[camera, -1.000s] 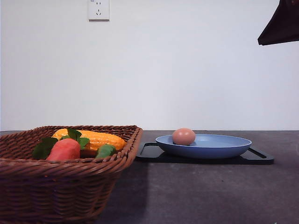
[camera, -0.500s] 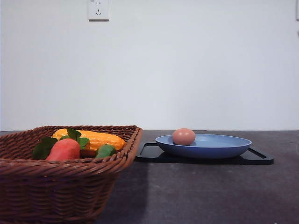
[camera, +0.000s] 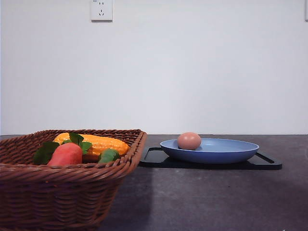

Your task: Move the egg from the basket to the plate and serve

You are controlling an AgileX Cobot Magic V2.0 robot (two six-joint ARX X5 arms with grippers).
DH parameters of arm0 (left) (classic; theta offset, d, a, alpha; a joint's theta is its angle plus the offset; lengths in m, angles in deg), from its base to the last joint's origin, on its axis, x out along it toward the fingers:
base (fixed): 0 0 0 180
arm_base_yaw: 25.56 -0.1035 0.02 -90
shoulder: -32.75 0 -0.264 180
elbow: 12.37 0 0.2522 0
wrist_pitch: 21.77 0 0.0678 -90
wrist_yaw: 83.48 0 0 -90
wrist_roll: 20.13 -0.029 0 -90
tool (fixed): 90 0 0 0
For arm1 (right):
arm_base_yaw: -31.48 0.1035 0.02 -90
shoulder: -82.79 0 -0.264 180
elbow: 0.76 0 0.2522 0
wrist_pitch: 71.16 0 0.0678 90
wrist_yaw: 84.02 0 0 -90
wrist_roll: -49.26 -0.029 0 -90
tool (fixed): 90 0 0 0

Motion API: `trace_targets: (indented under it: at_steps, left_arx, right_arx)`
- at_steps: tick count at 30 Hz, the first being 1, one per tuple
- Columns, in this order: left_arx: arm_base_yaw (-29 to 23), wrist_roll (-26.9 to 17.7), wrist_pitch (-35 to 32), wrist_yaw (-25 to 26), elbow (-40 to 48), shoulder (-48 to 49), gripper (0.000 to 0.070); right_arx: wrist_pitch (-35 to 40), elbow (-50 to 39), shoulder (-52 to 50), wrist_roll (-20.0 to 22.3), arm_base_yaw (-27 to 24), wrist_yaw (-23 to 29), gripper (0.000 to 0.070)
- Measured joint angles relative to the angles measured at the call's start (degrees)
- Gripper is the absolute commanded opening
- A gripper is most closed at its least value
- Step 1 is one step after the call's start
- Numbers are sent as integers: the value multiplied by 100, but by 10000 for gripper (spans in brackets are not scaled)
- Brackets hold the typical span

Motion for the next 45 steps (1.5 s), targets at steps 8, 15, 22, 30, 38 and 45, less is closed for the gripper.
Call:
trace_targets:
  at_steps: [8,15,22,30,38,45]
  left_arx:
    - [-1,0,-2,0,0,0,0]
    - [1,0,-2,2,0,0,0]
    - [1,0,-2,2,0,0,0]
    - [1,0,-2,2,0,-1,0]
    - [1,0,-2,2,0,-1,0]
    - [1,0,-2,2,0,-1,0]
  right_arx:
    - [-816,2,-260,-147,-130,-19,0]
    - [-844,2,-252,-497,-130,28,0]
    - [-844,2,-252,-532,-130,28,0]
    - [-843,2,-252,-534,-130,27,0]
    - [-843,2,-252,-534,-130,27,0]
    - [-844,2,-252,-534,-130,28,0]
